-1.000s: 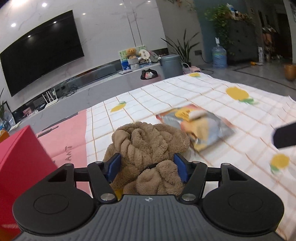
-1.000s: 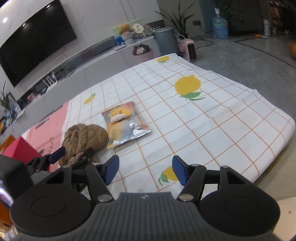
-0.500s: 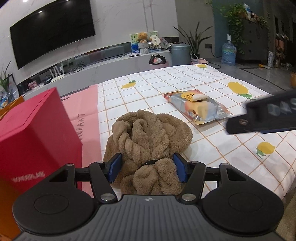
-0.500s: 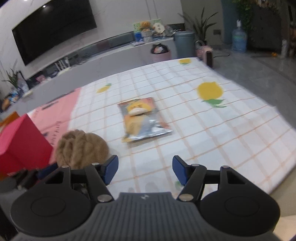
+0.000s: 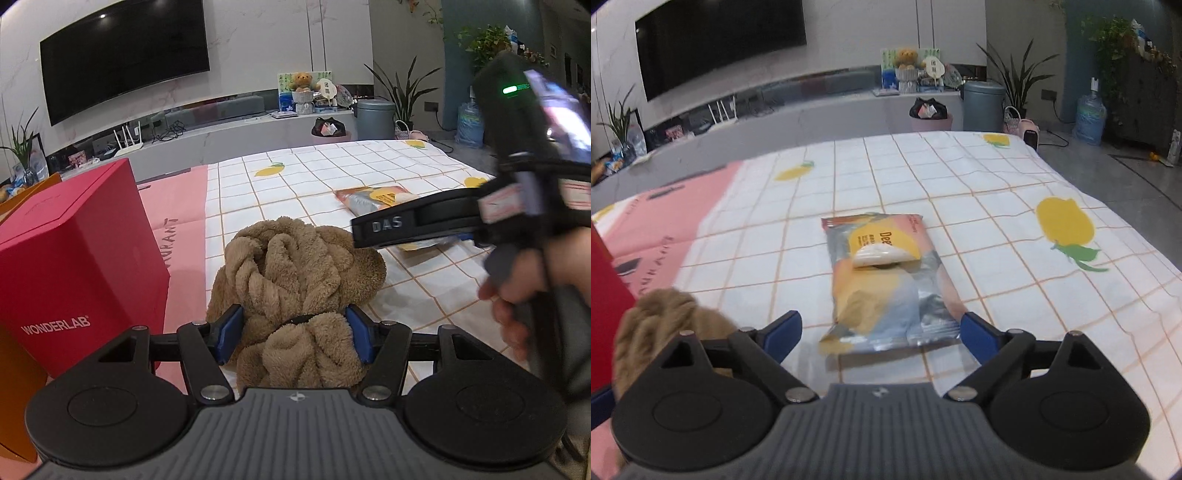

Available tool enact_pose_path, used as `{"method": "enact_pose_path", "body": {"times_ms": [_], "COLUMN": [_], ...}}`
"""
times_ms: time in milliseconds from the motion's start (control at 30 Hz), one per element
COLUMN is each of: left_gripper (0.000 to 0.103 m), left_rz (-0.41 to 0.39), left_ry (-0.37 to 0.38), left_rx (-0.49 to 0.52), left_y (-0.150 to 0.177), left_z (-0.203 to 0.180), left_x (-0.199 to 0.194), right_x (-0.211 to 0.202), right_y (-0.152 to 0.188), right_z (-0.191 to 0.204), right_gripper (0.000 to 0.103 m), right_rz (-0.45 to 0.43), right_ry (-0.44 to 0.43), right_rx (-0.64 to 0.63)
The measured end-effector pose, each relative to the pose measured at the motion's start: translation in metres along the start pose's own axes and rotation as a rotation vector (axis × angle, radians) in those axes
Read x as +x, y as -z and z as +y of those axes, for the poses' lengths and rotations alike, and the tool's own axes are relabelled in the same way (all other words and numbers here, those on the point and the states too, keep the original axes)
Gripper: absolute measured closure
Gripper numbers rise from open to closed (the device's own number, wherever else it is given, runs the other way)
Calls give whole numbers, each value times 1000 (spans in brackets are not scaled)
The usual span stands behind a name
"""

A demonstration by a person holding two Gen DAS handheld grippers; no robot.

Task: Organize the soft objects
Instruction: 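Grasp the foil snack bag with the right gripper while the left holds the towel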

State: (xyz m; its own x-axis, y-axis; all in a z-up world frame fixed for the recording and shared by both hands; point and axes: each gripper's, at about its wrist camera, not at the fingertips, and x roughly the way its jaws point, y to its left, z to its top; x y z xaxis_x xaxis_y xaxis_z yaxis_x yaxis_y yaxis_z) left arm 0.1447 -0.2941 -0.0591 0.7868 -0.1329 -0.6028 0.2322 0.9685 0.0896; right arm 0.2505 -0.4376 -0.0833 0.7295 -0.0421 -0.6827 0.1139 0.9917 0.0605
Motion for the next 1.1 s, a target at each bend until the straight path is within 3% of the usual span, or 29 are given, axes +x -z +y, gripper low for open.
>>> {"method": "enact_pose_path", "body": {"times_ms": [200,367,567,633,700,833,933,1100], "left_gripper": [34,34,34,34,34,34,34,37], "left_rz": [-6,-11,-16,-17,-19,-22,-20,-27], "left_ry": [3,2,2,3,4,7,9,35], "left_rx": [-12,-16,-26,-29,-27,-32,-34,-27], "left_y": [2,3,5,5,5,5,5,5], "left_z": [0,0,2,2,2,3,3,7], "left_x": [-1,-2,-4,-4,-4,-4,-4,-4], "right_x": [31,45,47,53,64,69,62,48], "right_y": [-13,-27,-37,-41,-45,-48,-48,-39], "right_z": [-2,-4,15,16,9,-18,-18,-15], "right_gripper": [8,6,3,3,3,20,29,33], "right_rz": [-2,-28,-136,-120,-52,-4,23,37], "right_ry": [50,-1,-29,-52,-81,-190,-199,-180], "right_rx": [-42,-62,-408,-472,-421,-228,-261,-234]}}
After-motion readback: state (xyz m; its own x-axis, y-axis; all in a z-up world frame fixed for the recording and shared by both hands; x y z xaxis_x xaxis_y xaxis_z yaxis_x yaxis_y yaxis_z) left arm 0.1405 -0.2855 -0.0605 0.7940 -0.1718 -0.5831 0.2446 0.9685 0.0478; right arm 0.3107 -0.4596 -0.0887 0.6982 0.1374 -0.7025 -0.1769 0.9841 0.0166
